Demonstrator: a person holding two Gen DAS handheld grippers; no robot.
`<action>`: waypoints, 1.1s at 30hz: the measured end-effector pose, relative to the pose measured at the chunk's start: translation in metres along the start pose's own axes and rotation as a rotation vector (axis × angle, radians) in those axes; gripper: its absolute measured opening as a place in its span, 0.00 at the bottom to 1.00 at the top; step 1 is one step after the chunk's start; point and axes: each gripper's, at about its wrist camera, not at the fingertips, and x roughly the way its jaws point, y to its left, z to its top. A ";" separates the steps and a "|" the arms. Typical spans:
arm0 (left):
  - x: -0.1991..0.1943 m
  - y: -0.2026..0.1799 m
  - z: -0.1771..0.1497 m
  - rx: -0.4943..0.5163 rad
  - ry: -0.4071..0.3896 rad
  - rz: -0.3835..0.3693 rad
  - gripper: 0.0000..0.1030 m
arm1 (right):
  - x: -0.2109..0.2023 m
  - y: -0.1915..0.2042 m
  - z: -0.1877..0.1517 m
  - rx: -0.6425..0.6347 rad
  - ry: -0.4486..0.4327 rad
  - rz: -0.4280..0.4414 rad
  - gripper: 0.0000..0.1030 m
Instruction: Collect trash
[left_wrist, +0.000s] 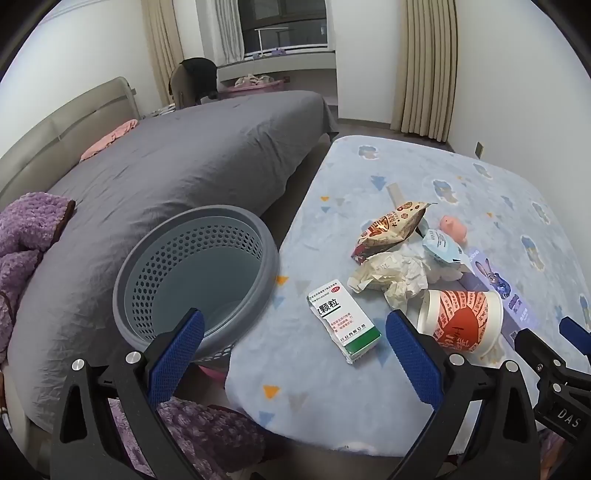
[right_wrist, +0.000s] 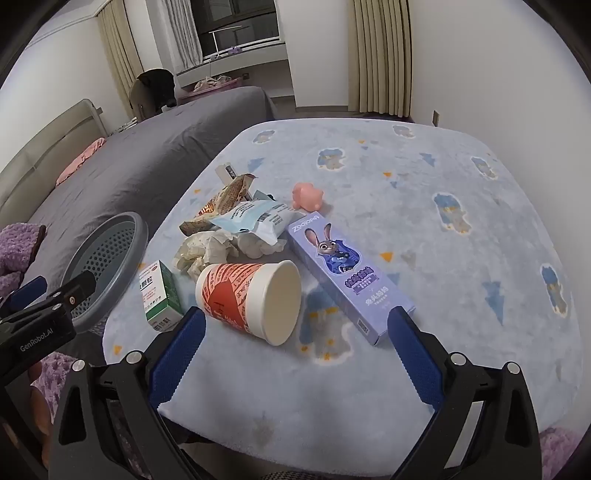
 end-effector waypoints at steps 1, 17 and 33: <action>0.000 0.000 0.000 0.000 0.000 0.001 0.94 | -0.001 0.000 0.000 0.001 -0.002 0.000 0.92; -0.011 -0.005 -0.001 -0.002 -0.002 -0.004 0.94 | -0.017 0.001 -0.004 -0.008 -0.021 0.004 0.92; -0.014 -0.003 -0.007 0.002 -0.015 -0.009 0.94 | -0.022 0.003 -0.005 -0.011 -0.029 0.008 0.92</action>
